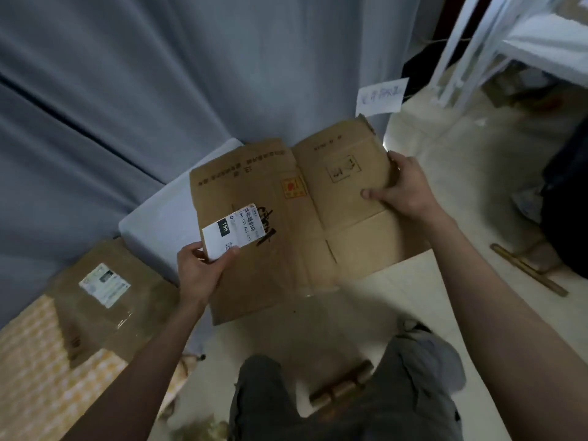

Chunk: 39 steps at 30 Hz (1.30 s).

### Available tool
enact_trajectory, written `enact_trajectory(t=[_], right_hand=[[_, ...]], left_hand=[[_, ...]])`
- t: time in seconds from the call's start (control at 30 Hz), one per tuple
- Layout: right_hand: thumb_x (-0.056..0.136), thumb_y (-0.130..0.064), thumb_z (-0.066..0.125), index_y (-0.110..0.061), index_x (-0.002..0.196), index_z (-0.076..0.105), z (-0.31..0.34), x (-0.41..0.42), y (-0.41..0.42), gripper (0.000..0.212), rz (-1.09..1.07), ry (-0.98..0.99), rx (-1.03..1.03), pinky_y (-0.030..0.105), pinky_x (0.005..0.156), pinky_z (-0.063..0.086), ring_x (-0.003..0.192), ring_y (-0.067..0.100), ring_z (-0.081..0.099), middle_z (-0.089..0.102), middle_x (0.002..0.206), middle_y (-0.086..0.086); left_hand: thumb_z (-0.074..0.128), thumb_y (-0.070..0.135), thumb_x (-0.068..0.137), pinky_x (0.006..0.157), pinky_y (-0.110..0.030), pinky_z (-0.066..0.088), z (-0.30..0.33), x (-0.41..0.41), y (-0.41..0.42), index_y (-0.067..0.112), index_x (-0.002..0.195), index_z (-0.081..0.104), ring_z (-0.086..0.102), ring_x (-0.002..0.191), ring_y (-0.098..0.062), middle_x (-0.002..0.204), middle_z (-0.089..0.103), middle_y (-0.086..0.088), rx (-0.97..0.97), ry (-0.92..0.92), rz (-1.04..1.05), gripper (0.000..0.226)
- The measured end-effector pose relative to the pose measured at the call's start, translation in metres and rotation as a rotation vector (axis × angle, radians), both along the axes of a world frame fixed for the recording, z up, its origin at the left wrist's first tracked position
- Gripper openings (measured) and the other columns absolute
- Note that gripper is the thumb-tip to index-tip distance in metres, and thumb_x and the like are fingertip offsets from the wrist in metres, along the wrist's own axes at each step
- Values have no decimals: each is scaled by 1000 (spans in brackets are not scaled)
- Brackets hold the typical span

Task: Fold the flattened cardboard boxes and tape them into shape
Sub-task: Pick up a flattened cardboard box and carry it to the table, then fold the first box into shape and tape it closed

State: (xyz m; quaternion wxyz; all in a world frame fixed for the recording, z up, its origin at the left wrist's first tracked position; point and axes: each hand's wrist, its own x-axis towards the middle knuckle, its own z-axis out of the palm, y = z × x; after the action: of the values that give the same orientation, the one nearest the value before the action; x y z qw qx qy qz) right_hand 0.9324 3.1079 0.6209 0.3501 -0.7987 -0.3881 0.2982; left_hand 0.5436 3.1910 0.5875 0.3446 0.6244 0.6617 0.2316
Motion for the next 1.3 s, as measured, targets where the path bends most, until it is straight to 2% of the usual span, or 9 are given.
enact_trajectory(t=[0.2, 0.37, 0.47, 0.63, 0.77, 0.9, 0.97, 1.1, 1.3], right_hand=[[68, -31, 91, -14, 153, 33, -67, -65, 25, 105, -117, -22, 68, 20, 100, 29, 133, 21, 41, 38, 144, 9], [67, -32, 92, -13, 151, 38, -128, -107, 92, 102, -7, -88, 136, 21, 102, 29, 133, 24, 43, 42, 142, 11], [68, -36, 91, -14, 151, 38, -163, -122, 123, 101, 103, -125, 175, 25, 107, 32, 133, 23, 43, 43, 145, 10], [69, -34, 90, -11, 148, 43, -202, -122, 147, 95, 223, -175, 233, 37, 114, 36, 133, 24, 45, 47, 146, 8], [70, -29, 90, -9, 145, 48, -212, -118, 154, 88, 279, -157, 288, 32, 108, 40, 130, 22, 48, 50, 143, 9], [72, -26, 89, -8, 141, 52, -211, -116, 147, 81, 297, -132, 354, 25, 95, 42, 119, 18, 54, 55, 138, 8], [72, -26, 89, -9, 144, 48, -208, -117, 138, 84, 288, -111, 361, 24, 92, 41, 115, 15, 52, 54, 139, 6], [72, -27, 88, -10, 148, 43, -195, -126, 120, 90, 258, -88, 378, 26, 92, 40, 113, 15, 51, 54, 140, 6], [75, -32, 87, -11, 151, 38, -175, -146, 109, 93, 254, -20, 353, 28, 89, 40, 106, 14, 48, 52, 143, 5]], left_hand=[[82, 61, 63, 78, -32, 58, -70, -53, 69, 18, 124, 54, 63, 101, -20, 121, 62, -5, 13, -55, -23, 80], [83, 69, 54, 74, -30, 59, -126, -111, 101, 33, 103, 62, 64, 93, -6, 104, 65, 9, 144, -140, 63, 64], [86, 64, 58, 80, -33, 58, -163, -136, 106, 21, 116, 62, 65, 99, -14, 112, 65, 0, 201, -149, 132, 76], [88, 55, 61, 83, -42, 58, -211, -144, 101, 17, 112, 69, 67, 94, -16, 106, 70, -3, 300, -171, 206, 66], [87, 60, 55, 77, -32, 57, -235, -138, 89, 21, 108, 70, 69, 90, -10, 101, 72, 5, 344, -226, 272, 69], [86, 59, 52, 54, -8, 45, -237, -131, 70, 29, 82, 69, 67, 72, 8, 78, 71, 27, 403, -288, 307, 46], [88, 58, 52, 56, -11, 46, -236, -131, 60, 28, 88, 70, 68, 74, 5, 81, 73, 23, 375, -310, 307, 50], [90, 52, 59, 71, -25, 52, -228, -139, 47, 15, 120, 59, 67, 90, -9, 104, 70, 7, 293, -357, 329, 78], [88, 44, 68, 70, -27, 52, -212, -156, 39, 18, 110, 56, 66, 89, -12, 103, 67, 1, 205, -460, 291, 59]])
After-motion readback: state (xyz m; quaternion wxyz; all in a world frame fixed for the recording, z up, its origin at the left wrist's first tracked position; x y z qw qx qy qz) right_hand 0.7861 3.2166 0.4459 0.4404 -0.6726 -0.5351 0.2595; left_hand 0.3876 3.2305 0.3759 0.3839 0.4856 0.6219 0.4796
